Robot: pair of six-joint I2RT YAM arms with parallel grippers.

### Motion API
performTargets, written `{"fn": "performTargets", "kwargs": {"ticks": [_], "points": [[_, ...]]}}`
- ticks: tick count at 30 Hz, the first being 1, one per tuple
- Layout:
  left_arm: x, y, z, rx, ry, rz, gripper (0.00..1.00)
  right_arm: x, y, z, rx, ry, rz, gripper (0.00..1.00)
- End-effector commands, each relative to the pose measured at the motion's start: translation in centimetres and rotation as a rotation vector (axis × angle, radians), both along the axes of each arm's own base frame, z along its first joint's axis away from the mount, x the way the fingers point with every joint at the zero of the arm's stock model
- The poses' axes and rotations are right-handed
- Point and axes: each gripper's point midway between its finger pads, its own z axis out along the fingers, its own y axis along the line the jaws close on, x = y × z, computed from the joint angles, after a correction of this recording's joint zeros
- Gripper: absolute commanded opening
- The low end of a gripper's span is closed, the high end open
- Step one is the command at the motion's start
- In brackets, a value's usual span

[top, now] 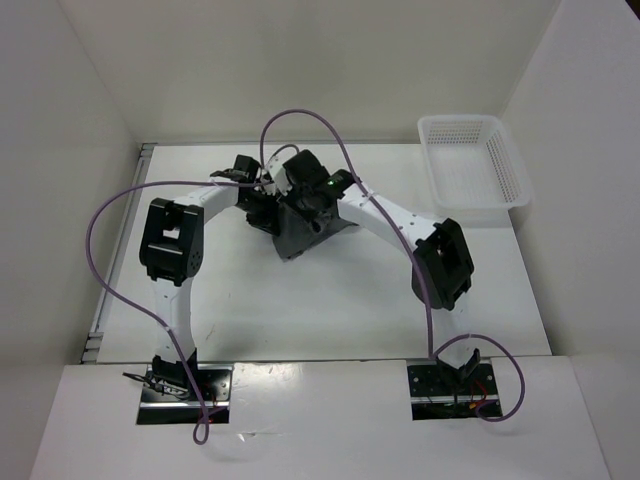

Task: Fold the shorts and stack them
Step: Fold the shorts

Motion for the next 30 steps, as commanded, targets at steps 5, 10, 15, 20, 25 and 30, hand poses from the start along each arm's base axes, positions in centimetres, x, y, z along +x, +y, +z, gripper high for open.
{"fn": "performTargets", "kwargs": {"ticks": [5, 10, 15, 20, 25, 30], "points": [[2.3, 2.4, 2.8, -0.013, -0.084, 0.038, 0.35, -5.7, 6.3, 2.9, 0.161, 0.090, 0.263, 0.45], [3.3, 7.4, 4.0, 0.021, -0.093, 0.151, 0.47, -8.1, 6.5, 6.8, 0.248, 0.074, 0.386, 0.45], [4.1, 10.5, 6.4, 0.038, -0.131, 0.220, 0.53, -7.5, 4.7, 7.8, 0.255, 0.019, 0.370, 0.38], [4.3, 10.2, 12.1, 0.015, -0.234, 0.214, 0.61, -2.0, -0.6, 5.5, 0.222, -0.020, 0.180, 0.41], [2.5, 5.1, 12.6, -0.065, -0.197, 0.093, 0.69, 2.0, -3.5, 0.2, 0.025, -0.103, 0.170, 0.48], [1.5, 3.5, 8.7, 0.033, -0.124, 0.064, 0.69, 2.4, -3.4, -1.5, -0.007, -0.103, 0.239, 0.56]]}}
